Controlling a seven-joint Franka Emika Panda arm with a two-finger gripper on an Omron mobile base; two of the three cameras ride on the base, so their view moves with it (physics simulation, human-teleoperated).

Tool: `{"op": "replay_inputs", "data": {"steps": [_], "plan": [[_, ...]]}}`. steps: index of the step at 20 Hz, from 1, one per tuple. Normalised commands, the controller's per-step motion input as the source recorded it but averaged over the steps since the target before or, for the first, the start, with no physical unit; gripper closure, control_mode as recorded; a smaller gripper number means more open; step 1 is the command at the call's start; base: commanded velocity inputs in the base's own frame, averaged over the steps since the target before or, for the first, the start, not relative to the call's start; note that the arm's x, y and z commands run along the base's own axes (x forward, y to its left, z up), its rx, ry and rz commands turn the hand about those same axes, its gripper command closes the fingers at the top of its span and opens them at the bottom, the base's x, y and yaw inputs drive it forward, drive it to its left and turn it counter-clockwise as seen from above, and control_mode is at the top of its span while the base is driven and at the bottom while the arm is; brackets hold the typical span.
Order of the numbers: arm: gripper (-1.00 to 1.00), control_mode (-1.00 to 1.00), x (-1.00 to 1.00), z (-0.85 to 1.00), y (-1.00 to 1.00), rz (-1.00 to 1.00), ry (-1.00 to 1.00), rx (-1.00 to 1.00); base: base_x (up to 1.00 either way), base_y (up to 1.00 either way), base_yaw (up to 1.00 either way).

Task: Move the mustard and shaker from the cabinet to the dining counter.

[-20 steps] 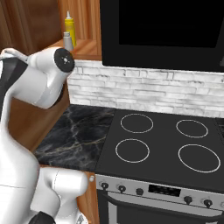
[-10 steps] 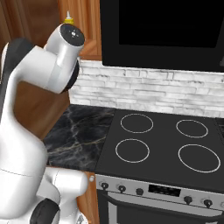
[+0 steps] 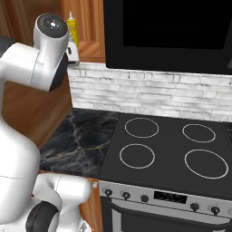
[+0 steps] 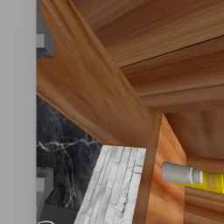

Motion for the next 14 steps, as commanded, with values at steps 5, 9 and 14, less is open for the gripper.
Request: {"op": "replay_inputs", "data": {"steps": [5,9,14], "plan": [[-1.00,-1.00,0.15,0.11,0.13,-0.03,-0.09,-0.01,0.00,0.00,0.00],[-1.00,-1.00,0.33,0.07,0.12,-0.08,0.00,0.00,0.00,0.00,0.00],[-1.00,-1.00,0.46,0.02,0.07,-0.13,0.04,-0.04,0.00,0.00,0.00]]}}
